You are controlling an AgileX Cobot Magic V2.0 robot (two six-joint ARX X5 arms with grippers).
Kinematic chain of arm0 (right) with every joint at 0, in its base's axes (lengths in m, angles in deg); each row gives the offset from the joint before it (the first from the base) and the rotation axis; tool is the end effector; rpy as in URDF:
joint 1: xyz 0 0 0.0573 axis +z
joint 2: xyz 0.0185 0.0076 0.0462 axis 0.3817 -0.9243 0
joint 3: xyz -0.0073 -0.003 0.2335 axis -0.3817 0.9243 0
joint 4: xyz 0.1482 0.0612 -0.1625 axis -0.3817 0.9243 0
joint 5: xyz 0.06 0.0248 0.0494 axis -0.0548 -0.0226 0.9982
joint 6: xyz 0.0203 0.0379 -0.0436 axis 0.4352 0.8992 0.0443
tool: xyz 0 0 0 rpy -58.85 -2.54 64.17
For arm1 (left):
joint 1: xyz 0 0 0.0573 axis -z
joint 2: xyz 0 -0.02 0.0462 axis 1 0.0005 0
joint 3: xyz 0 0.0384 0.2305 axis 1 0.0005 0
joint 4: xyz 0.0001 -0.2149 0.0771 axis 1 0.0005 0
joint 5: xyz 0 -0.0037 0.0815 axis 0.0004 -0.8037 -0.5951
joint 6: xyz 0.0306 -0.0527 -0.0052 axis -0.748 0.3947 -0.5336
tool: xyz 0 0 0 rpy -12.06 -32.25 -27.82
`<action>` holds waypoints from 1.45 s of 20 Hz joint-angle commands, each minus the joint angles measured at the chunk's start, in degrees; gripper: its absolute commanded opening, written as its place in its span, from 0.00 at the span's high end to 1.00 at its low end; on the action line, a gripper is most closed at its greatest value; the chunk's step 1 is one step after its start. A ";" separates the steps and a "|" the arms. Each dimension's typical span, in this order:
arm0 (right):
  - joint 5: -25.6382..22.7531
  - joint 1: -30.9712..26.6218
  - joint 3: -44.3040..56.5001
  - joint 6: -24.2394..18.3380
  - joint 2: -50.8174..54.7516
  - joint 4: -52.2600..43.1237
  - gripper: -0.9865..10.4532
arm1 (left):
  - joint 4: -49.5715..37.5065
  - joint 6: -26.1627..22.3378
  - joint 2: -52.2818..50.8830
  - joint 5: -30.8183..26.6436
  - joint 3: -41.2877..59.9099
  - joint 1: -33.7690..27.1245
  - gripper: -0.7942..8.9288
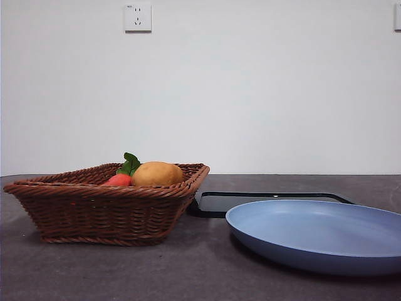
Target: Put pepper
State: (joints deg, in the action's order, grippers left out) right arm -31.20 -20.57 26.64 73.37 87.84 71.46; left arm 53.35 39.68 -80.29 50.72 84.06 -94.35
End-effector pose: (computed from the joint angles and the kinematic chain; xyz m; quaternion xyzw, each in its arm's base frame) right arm 0.1130 0.0112 0.1537 0.1493 0.0747 0.0975 0.9811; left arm 0.1140 0.0070 0.1605 -0.0581 0.0306 0.0197 0.9976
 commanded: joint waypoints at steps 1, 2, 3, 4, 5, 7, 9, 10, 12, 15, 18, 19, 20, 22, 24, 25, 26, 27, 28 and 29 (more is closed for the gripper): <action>0.07 0.07 0.02 5.20 0.20 -1.68 0.91 | -0.92 6.23 -0.20 1.03 0.52 -0.22 0.91; 0.04 0.07 -0.35 6.19 0.17 -1.99 0.91 | -0.92 8.02 -0.20 1.14 0.44 -0.22 0.91; 0.09 0.07 -0.98 6.95 0.13 -1.99 0.91 | -0.76 9.81 -0.20 1.57 0.22 -0.22 0.91; 0.09 0.09 -1.73 7.48 -0.04 -1.92 0.91 | -0.70 10.86 -0.20 2.67 -0.04 -0.22 0.91; 0.11 0.07 -2.71 7.82 -0.37 -1.92 0.91 | -0.70 11.98 -0.20 4.26 -0.42 -0.22 0.91; 0.09 0.07 -4.81 7.85 -1.25 -1.81 0.91 | 0.04 12.94 -0.20 6.47 -1.57 -0.20 0.91; 0.09 0.09 -7.39 7.82 -2.97 -1.77 0.91 | 2.62 13.38 -0.17 7.21 -3.69 -0.20 0.91; 0.09 0.07 -8.59 7.80 -3.96 -1.70 0.91 | 3.96 13.35 -0.13 7.21 -4.79 -0.22 0.91; 0.13 0.09 -11.69 7.61 -6.86 -1.36 0.91 | 6.60 13.31 0.66 8.13 -7.54 -0.22 0.91; 1.88 0.09 -16.22 5.97 -11.30 -0.66 0.91 | 8.70 12.98 3.50 11.50 -11.74 -0.22 0.91; 4.26 0.17 -21.68 3.87 -16.35 2.40 0.91 | 10.10 12.26 8.02 15.50 -16.17 -0.22 0.91; 4.92 0.17 -23.47 2.67 -17.90 3.93 0.91 | 10.80 11.43 9.60 16.87 -17.59 -0.22 0.91; 6.10 0.24 -25.62 1.29 -19.67 5.99 0.91 | 11.85 10.43 11.61 18.60 -19.39 -0.22 0.91; 8.20 0.39 -29.73 -1.64 -22.91 10.29 0.91 | 14.29 7.43 15.50 21.99 -22.95 -0.20 0.91; 10.03 0.90 -34.16 -4.72 -26.16 15.63 0.91 | 17.25 3.72 19.65 25.64 -26.75 -0.20 0.91; 10.75 1.11 -36.13 -6.32 -27.58 18.21 0.91 | 18.58 2.19 21.38 27.56 -28.39 -0.20 0.91; 11.17 1.42 -38.34 -7.89 -29.16 21.16 0.91 | 20.17 0.55 23.28 29.44 -30.23 -0.20 0.91; 12.17 1.73 -40.54 -9.68 -30.73 24.22 0.91 | 21.75 -0.92 25.07 31.15 -32.00 -0.20 0.91; 12.83 2.05 -42.71 -11.47 -32.17 27.30 0.91 | 23.26 -2.21 26.56 32.44 -33.55 -0.20 0.91; 13.64 2.36 -44.46 -12.83 -33.33 29.88 0.91 | 24.79 -3.50 27.98 33.79 -35.06 -0.17 0.91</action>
State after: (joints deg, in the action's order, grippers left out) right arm -18.13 -18.47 -16.09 65.08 55.01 99.81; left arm 77.79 40.55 -52.92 83.34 50.20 -94.35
